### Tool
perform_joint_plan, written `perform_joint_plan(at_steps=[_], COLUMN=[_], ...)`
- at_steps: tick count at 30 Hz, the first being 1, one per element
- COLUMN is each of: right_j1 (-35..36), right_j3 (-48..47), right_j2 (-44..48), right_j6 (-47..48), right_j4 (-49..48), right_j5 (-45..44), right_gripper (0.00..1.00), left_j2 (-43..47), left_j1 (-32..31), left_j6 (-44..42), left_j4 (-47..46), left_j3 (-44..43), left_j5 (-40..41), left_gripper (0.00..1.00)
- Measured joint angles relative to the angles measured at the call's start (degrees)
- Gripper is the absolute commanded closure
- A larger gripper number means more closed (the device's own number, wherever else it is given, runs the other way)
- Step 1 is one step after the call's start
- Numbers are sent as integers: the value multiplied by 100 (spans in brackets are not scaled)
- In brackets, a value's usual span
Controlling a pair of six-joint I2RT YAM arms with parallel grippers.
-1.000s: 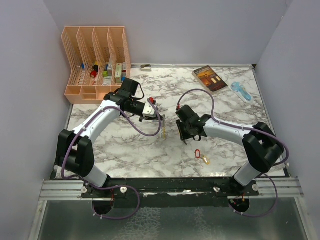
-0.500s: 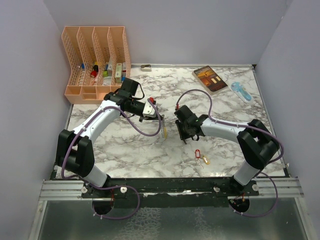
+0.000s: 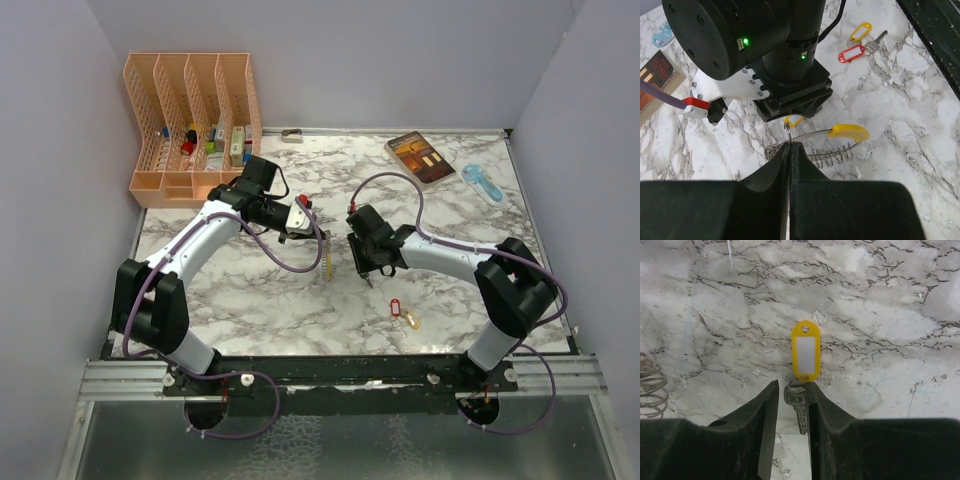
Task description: Put the keys on the keyring
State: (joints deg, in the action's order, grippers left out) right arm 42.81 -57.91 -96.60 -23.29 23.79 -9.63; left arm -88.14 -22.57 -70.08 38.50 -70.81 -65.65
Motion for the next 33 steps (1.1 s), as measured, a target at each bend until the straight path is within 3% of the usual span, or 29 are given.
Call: perform_joint_plan(at_steps=[9, 17, 19, 21, 25, 33], right_j1=[0, 0, 0, 0, 0, 0], right_j3=[-2, -2, -2, -2, -2, 4], right_j2=[-188, -223, -223, -223, -221, 15], right_j6=[-2, -2, -4, -11, -48, -48], right_j4=[0, 0, 0, 0, 24, 173], right_j5=[0, -13, -26, -48, -157, -302], right_gripper=[73, 80, 84, 94, 99, 99], left_j2=[0, 0, 0, 0, 0, 0], left_j1=[0, 0, 0, 0, 0, 0], left_j6=[15, 20, 33, 39, 61, 83], left_j4=[-37, -39, -42, -44, -55, -59], left_j3=[0, 0, 0, 0, 0, 0], left_j5=[15, 20, 22, 22, 24, 33], left_gripper=[100, 100, 100, 100, 100, 100])
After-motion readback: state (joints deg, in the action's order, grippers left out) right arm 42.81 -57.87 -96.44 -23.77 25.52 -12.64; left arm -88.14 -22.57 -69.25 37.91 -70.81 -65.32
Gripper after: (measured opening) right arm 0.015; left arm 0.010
